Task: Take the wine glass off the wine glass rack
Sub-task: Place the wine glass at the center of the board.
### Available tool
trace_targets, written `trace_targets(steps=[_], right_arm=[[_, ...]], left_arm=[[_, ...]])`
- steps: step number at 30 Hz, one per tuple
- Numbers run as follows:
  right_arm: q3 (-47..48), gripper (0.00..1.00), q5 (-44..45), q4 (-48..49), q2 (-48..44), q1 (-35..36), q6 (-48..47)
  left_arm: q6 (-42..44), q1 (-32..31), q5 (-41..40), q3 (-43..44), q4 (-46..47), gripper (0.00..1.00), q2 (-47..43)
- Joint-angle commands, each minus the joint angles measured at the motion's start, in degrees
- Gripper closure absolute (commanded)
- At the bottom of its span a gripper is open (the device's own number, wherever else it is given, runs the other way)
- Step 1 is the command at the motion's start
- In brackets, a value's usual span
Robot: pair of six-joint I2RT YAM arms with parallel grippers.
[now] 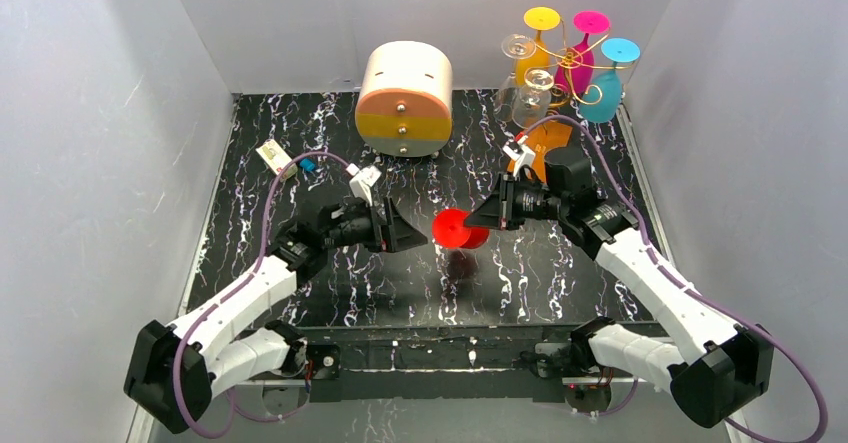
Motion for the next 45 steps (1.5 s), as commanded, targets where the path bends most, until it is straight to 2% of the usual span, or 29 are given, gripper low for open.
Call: trace_targets(steps=[1,3,11,18,25,28,31,36,42,45], right_arm=[[-0.15,0.99,-1.22,6.54,-1.39,1.37,-1.10],[-0.20,0.99,-1.58,7.38,-1.38,1.54,-0.60],[-2.49,0.99,-4.74,14.04,-1.64,2.03,3.17],[-2.51,0.99,-8.81,17.23,-1.23,2.20,4.46],[-2.19,0.99,-12.02,18.07,-0.09,2.26,4.70],[-2.19,0.99,-12.67,17.72,0.15,2.27,4.55],[-2.57,0.84,-12.73,17.17,0.15,2.36,4.20],[-2.38,0.67,-14.17,17.08,0.72,3.11,4.08],[-0.89,0.66,-16.15,15.03,1.83,4.84,1.37],[-0.98,0.71,-17.11,15.79,1.89,5.62,1.20]], left_arm=[[-11.59,-3.32,0.55,-3.97,17.69,0.23,-0.96],[-14.51,-4.01,0.40,-5.12,22.62,0.25,-1.25],[-15.33,-5.69,-0.62,-5.41,24.68,0.39,-2.65],[-14.77,-6.48,0.67,-4.16,25.74,0.74,-1.65],[-14.51,-7.27,1.67,-2.77,26.51,1.00,-0.89],[-14.55,-7.29,1.67,-2.93,26.80,1.00,-1.53],[-14.72,-7.29,1.58,-3.25,27.07,1.00,-2.58],[-14.91,-7.28,1.48,-3.27,27.28,1.00,-4.12],[-15.19,-7.29,0.43,-3.29,27.65,1.00,-5.49],[-15.17,-7.28,0.36,-3.06,27.61,1.00,-6.24]])
